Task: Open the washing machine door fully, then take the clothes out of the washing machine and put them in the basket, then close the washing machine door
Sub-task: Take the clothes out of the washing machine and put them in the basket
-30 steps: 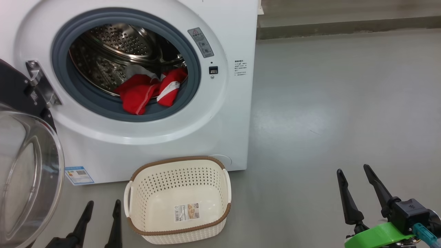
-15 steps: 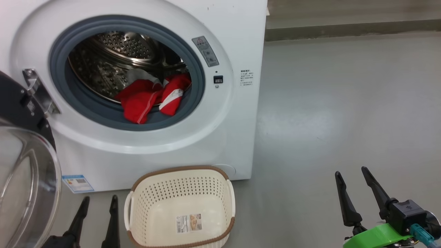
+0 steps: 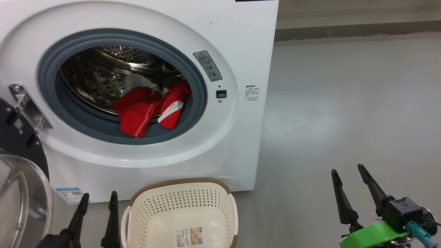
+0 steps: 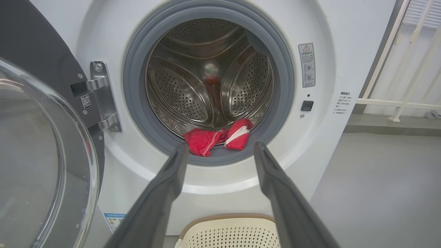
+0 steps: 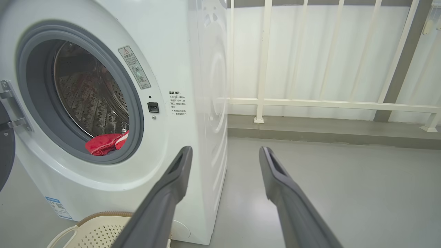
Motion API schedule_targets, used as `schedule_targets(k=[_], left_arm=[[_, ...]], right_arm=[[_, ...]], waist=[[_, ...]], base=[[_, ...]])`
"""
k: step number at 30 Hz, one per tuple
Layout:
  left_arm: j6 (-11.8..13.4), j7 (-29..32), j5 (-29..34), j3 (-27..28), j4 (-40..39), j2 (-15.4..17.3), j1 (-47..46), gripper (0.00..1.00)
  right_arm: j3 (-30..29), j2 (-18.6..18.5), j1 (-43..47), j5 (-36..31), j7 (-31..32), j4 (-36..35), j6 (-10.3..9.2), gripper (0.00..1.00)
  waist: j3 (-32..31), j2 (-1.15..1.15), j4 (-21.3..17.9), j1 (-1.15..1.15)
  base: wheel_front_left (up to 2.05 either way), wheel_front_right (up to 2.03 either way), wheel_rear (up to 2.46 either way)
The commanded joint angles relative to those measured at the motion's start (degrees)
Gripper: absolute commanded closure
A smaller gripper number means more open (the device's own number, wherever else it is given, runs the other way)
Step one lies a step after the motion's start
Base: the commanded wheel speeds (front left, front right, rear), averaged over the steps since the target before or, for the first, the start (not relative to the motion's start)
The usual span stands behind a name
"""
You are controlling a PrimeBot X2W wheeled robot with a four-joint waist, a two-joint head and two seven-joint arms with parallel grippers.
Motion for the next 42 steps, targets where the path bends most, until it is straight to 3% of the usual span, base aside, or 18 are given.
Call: schedule_targets(k=[1, 22, 42], left_arm=[[-0.1, 0.0, -0.8, 2.1, -1.6, 0.6, -0.6, 0.0], [-0.2, 0.3, -4.7, 2.4, -2.8, -0.8, -3.2, 0.0], [-0.2, 0.3, -5.6, 2.0, 5.2, -0.8, -20.3, 0.0]], right_arm=[[1.8, -0.6, -2.7, -0.3, -0.4, -1.3, 0.35, 0.0], [3.2, -0.6, -4.3, -0.7, -0.4, -1.6, 0.35, 0.0], [4.8, -0.6, -10.0, -1.9, -0.4, -5.2, 0.35, 0.0]], waist=[[0.2, 0.0, -0.1, 0.0], [3.9, 0.0, 0.9, 0.0], [15.8, 0.0, 2.0, 0.0]], base=[[0.0, 0.0, 0.0], [0.0, 0.0, 0.0], [0.0, 0.0, 0.0]])
